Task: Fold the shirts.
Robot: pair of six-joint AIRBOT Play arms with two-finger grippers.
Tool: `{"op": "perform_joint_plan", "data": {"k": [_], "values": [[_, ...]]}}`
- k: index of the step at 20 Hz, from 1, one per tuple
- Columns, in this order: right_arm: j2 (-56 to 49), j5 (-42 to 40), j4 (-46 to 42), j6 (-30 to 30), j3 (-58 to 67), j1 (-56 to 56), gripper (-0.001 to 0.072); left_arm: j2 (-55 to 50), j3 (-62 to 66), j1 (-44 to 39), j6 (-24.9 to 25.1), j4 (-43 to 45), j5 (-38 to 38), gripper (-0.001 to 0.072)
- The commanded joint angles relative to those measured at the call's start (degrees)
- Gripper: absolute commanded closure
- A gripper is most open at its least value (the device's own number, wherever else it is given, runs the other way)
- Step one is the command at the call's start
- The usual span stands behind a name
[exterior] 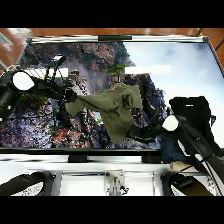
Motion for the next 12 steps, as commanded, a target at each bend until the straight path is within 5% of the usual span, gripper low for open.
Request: {"op": "perform_joint_plan", "data": {"k": [1, 8, 12], "values": [[0.5, -10.9, 3.5, 6.4, -5.9, 3.4, 0.0123, 0.0, 0.0, 0.0, 0.8, 0.0, -0.3, 0.0675], [-11.9, -27.0, 18.1, 2.6, -5.8, 12.7, 0.0123, 0.0, 0.0, 0.0, 1.3, 0.0, -0.3, 0.0675], [-15.1, -28.7, 21.9, 0.6, -5.8, 13.2, 0.0123, 0.0, 0.0, 0.0, 1.4, 0.0, -0.3, 0.0675]]}}
